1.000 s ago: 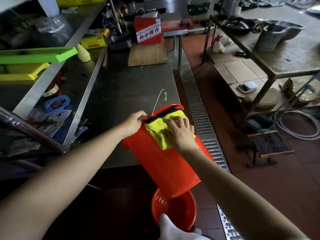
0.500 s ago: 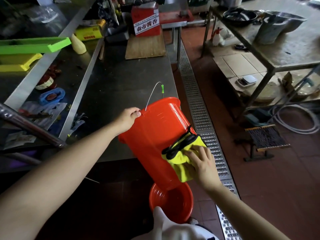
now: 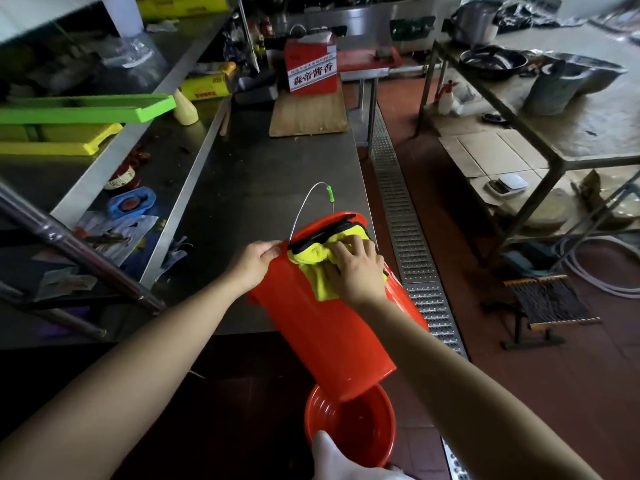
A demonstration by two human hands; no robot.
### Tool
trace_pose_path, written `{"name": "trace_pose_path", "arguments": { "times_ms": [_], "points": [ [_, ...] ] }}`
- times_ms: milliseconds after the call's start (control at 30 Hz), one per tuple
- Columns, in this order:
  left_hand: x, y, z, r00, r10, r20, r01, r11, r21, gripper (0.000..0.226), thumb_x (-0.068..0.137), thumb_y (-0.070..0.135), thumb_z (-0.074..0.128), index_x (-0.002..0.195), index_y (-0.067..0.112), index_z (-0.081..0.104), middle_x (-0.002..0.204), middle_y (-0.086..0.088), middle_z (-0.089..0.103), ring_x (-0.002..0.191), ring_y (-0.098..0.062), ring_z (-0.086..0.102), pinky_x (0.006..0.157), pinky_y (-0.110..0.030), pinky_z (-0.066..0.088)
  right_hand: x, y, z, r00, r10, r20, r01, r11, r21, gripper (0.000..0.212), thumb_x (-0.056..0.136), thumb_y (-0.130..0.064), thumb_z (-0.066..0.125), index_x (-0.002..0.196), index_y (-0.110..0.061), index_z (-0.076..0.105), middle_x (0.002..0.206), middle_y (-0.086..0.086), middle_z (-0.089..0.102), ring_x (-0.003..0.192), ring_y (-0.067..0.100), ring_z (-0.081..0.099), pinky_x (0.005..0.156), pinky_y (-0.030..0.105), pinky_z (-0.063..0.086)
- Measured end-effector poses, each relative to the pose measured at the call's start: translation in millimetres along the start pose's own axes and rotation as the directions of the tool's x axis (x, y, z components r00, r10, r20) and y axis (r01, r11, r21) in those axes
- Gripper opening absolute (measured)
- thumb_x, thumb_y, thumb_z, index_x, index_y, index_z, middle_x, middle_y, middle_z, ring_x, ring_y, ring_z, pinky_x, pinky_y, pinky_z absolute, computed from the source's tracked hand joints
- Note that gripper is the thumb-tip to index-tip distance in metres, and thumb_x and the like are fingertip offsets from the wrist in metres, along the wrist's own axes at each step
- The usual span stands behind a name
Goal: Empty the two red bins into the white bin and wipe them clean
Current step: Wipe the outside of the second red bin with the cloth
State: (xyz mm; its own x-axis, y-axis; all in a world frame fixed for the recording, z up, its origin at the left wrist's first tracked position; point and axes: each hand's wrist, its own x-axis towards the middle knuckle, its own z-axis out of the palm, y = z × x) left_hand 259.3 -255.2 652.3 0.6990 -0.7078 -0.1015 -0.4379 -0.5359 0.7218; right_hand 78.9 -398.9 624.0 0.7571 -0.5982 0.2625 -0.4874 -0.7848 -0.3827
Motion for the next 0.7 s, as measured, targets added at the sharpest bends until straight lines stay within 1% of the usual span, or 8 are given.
{"name": "trace_pose_path", "arguments": {
  "times_ms": [100,200,333,433,600,700],
  "points": [
    [-1.4,-7.0,-3.1,0.999,-0.044,0.009,0.044,0.999,-0.019,0.031,0.101,0.035,0.052,0.126,0.025,0.066,0.122,0.001,0.067,0.11,-0.015,0.061,0.091,-0.026,0.045,-15.0,-1.9,2.7,1.0,-0.014,-0.024,0.014,1.0,-0.008,0.039,0.087,-0.046,0.063,0.122,-0.031,0.062,0.123,0.004,0.055,0.116,0.034,0.048,0.085,0.049,0.045],
    [-5.2,-11.1,0.2,0.999,-0.047,0.009,0.047,0.999,0.008,0.034,0.101,0.034,0.052,0.13,0.02,0.063,0.131,-0.001,0.063,0.119,-0.018,0.058,0.097,-0.028,0.043,-58.6,16.1,5.2,0.994,-0.092,-0.062,0.091,0.996,-0.019,0.041,0.085,-0.048,0.061,0.125,-0.038,0.059,0.124,-0.002,0.053,0.115,0.031,0.049,0.084,0.047,0.045],
    [-13.7,-12.4,4.5,0.999,-0.038,-0.024,0.039,0.997,0.061,0.037,0.103,0.035,0.046,0.134,0.02,0.06,0.134,-0.002,0.06,0.121,-0.018,0.055,0.091,-0.023,0.038,-110.0,47.1,5.3,0.985,-0.151,-0.078,0.15,0.989,-0.015,0.044,0.086,-0.049,0.058,0.129,-0.04,0.055,0.127,-0.001,0.051,0.117,0.031,0.049,0.085,0.046,0.044],
    [-17.7,-10.4,5.3,0.999,-0.049,-0.024,0.05,0.997,0.063,0.038,0.103,0.036,0.045,0.134,0.02,0.059,0.135,-0.002,0.059,0.121,-0.019,0.055,0.092,-0.024,0.037,-129.6,60.7,5.0,0.985,-0.148,-0.085,0.148,0.989,-0.007,0.046,0.086,-0.047,0.06,0.13,-0.039,0.055,0.127,0.001,0.051,0.116,0.032,0.05,0.084,0.046,0.045],
    [-22.5,-8.0,5.3,0.996,-0.063,-0.063,0.067,0.996,0.064,0.039,0.103,0.037,0.046,0.135,0.021,0.059,0.135,-0.004,0.058,0.123,-0.021,0.054,0.092,-0.025,0.038,-135.9,65.8,4.1,0.986,-0.156,-0.061,0.156,0.988,0.001,0.045,0.089,-0.049,0.059,0.132,-0.036,0.057,0.129,0.0,0.05,0.118,0.03,0.049,0.087,0.045,0.044],
    [-21.9,-2.1,7.0,0.995,-0.057,-0.078,0.061,0.997,0.043,0.037,0.102,0.036,0.049,0.133,0.02,0.061,0.134,-0.004,0.06,0.122,-0.021,0.055,0.093,-0.024,0.039,-146.7,77.2,3.0,0.986,-0.137,-0.094,0.14,0.99,0.034,0.043,0.09,-0.049,0.058,0.132,-0.037,0.057,0.128,-0.001,0.051,0.117,0.028,0.049,0.088,0.044,0.044]
  ]
}}
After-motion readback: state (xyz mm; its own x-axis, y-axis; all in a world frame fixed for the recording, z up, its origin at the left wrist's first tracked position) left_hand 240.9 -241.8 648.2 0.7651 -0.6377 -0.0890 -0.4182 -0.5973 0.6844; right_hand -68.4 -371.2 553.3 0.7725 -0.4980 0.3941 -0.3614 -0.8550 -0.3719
